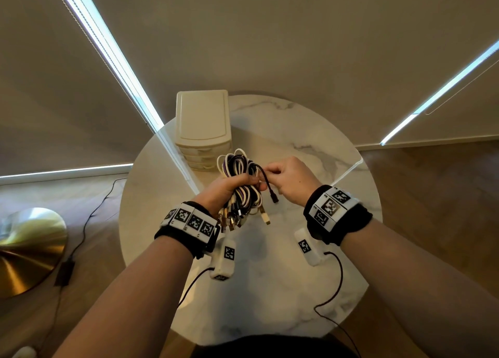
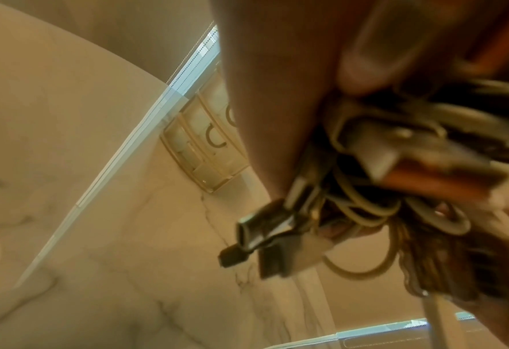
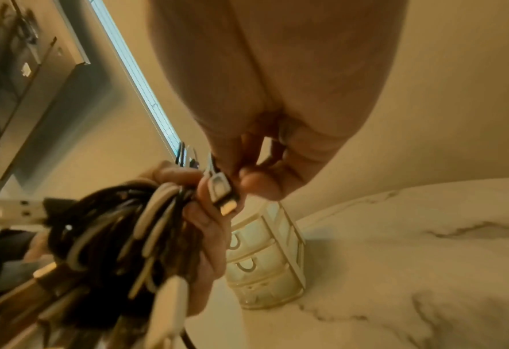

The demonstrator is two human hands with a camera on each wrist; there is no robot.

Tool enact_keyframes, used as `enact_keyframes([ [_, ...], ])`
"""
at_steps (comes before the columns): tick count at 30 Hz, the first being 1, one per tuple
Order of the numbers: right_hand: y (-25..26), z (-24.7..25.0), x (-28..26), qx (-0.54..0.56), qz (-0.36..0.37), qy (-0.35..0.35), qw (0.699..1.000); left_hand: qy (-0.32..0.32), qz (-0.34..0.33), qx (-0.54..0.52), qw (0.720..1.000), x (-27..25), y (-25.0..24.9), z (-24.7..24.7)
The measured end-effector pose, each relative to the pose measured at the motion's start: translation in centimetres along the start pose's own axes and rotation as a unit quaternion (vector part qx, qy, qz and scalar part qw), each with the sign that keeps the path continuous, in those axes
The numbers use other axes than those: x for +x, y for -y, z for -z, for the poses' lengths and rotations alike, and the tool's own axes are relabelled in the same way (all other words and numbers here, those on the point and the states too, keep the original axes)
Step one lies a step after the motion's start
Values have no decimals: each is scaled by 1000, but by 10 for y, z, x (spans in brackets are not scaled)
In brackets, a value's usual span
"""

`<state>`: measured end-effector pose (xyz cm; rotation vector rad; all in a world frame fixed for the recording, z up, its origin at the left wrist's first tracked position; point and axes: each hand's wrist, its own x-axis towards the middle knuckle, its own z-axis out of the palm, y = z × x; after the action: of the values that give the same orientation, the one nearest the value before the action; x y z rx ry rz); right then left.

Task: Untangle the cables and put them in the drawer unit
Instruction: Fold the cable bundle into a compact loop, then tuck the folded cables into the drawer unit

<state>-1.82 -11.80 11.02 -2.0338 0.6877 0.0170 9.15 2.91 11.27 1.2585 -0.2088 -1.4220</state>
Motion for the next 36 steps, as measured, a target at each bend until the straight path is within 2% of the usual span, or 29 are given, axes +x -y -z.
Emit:
enact_keyframes([
  [2, 2, 0, 0, 32, -36, 38, 998, -10, -15, 32, 999, 0, 1, 1],
  [4, 8, -3, -2, 147, -80, 64, 984, -48, -16, 45, 998, -1, 3, 2],
  [7, 15, -11, -5, 266, -123, 47, 955, -81, -18, 1, 997, 0, 10, 3],
  [8, 14, -13, -6, 242, -118, 27, 963, -87, -19, -16, 996, 0, 13, 3],
  [10, 9, -20, -7, 90, -69, -12, 994, -106, -24, -50, 993, 2, 18, 4],
  [12, 5, -23, -8, -47, -28, -16, 998, -115, -30, -104, 987, 4, 22, 4],
  [13, 4, -25, -8, -58, -19, -13, 998, -115, -40, -124, 985, 4, 23, 4],
  [17, -1, -24, -5, 62, -40, -31, 997, -82, -66, -116, 988, 5, 24, 8],
  [20, -1, -18, -6, 65, -51, -25, 996, -77, -71, -60, 993, 6, 25, 12],
  [22, -1, -17, -6, 146, -67, -7, 987, -81, -80, -42, 993, 6, 25, 11],
  [24, -3, -18, -6, 196, -78, -26, 977, -86, -75, -46, 992, 8, 26, 10],
  [30, -12, -23, 2, 198, -103, -70, 972, -85, -82, -24, 993, 20, 25, -1],
  [33, -21, -26, 2, 164, -103, -39, 980, -70, -83, -6, 994, 22, 26, -5],
  [36, -22, -30, -8, 102, -68, 11, 992, -101, -72, 7, 992, 24, 30, 3],
])
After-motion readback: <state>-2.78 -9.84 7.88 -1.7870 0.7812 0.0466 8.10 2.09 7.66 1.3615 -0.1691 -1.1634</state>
